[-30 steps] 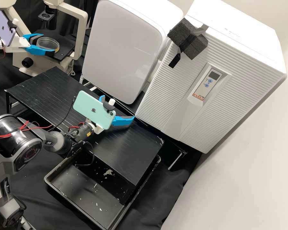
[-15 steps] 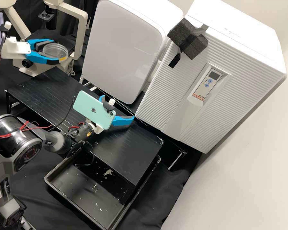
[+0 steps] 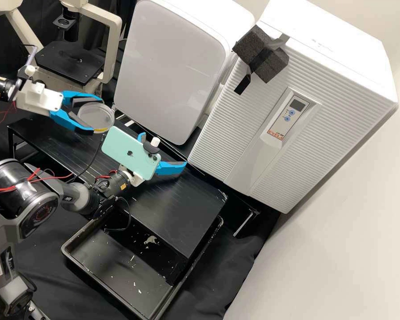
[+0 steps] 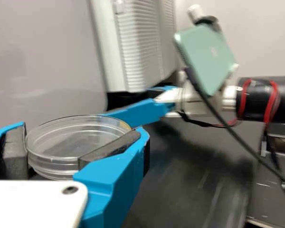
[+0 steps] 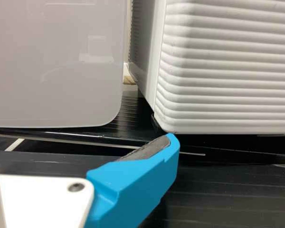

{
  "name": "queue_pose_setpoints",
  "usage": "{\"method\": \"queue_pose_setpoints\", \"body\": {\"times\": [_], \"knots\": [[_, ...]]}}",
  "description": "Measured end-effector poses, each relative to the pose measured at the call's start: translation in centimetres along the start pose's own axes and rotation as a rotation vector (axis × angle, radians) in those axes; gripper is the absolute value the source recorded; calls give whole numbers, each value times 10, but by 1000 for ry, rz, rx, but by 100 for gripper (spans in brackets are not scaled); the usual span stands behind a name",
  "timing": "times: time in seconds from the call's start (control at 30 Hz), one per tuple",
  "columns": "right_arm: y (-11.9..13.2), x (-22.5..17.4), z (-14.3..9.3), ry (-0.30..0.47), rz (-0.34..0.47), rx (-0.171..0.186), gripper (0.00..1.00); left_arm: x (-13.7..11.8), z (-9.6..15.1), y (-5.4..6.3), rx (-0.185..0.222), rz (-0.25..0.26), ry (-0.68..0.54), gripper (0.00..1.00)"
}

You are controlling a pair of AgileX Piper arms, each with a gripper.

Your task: Place the petri dish on the bench

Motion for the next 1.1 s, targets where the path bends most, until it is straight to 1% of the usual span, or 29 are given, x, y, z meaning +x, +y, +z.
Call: {"method": "queue_pose_setpoints", "body": {"times": [0.07, 0.13, 0.3, 0.37, 0.4, 0.43, 0.5, 0.6, 0.63, 0.73, 0.83, 0.9, 0.97, 1.1], "knots": [[0, 0, 0, 0, 0, 0, 100, 7, 3, -2, -3, -20, -20, 0], [0, 0, 0, 0, 0, 0, 100, 15, 10, -8, -6, -61, -49, 0], [0, 0, 0, 0, 0, 0, 100, 26, 25, -15, 22, -113, -117, 0], [0, 0, 0, 0, 0, 0, 100, 29, 29, -16, 42, -125, -141, 0], [0, 0, 0, 0, 0, 0, 100, 31, 31, -18, 43, -133, -152, 0], [0, 0, 0, 0, 0, 0, 100, 33, 32, -16, 45, -131, -154, 0], [0, 0, 0, 0, 0, 0, 100, 38, 31, -18, 32, -139, -153, 0], [0, 0, 0, 0, 0, 0, 100, 44, 29, -16, 32, -144, -142, 0], [0, 0, 0, 0, 0, 0, 100, 46, 28, -17, 29, -149, -138, 0], [0, 0, 0, 0, 0, 0, 100, 52, 24, -16, 31, -147, -130, 0], [0, 0, 0, 0, 0, 0, 100, 58, 20, -16, 13, -152, -117, 0], [0, 0, 0, 0, 0, 0, 100, 61, 18, -16, -7, -153, -111, 0], [0, 0, 0, 0, 0, 0, 100, 62, 17, -16, -14, -152, -109, 0], [0, 0, 0, 0, 0, 0, 100, 65, 16, -19, -33, -157, -106, 0]]}}
